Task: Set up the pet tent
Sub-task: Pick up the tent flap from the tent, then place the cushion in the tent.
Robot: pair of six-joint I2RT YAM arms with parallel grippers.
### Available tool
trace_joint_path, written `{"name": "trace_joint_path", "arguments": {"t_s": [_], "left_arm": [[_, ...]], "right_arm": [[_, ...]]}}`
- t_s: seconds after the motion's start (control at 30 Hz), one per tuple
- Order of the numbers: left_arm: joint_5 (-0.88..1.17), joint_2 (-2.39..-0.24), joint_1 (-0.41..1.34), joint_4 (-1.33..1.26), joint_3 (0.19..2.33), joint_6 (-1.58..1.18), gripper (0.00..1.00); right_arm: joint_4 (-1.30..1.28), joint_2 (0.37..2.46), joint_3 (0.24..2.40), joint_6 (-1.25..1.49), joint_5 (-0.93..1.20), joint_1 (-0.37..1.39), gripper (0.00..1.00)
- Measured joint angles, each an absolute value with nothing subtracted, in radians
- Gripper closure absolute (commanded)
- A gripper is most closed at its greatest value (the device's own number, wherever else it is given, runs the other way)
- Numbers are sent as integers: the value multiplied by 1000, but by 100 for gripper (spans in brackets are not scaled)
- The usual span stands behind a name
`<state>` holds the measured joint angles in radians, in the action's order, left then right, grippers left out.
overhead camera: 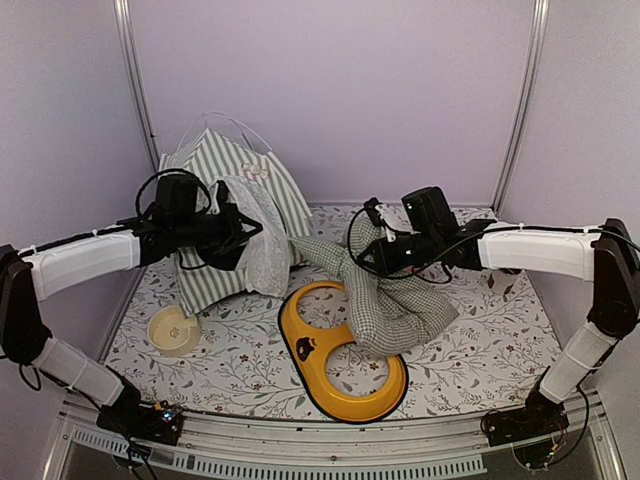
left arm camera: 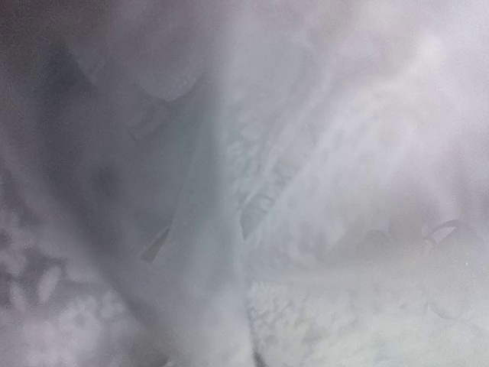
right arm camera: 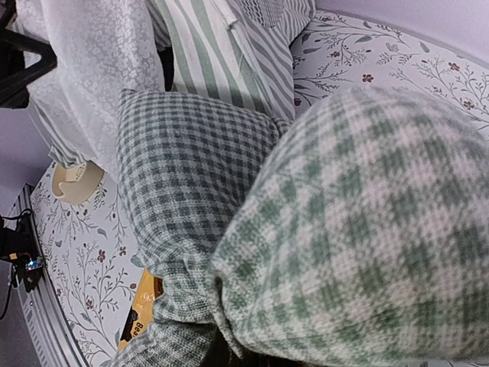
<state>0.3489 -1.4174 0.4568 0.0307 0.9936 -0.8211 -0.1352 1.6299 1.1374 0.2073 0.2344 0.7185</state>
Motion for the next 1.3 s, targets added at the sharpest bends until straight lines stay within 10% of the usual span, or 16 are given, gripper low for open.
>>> {"name": "trace_joint_path", "arguments": {"t_s": [0.63, 0.97, 1.3], "left_arm": [[678, -1354, 398, -595, 868, -1264, 100], [638, -1456, 439, -960, 879, -1543, 100], [610, -1558, 506, -1186, 917, -1680, 100]], "right_arm": [[-144, 1701, 1189, 157, 257, 709, 100], [72, 1495, 1071, 81, 613, 708, 100], [265, 1742, 1196, 215, 883, 712, 100]]}}
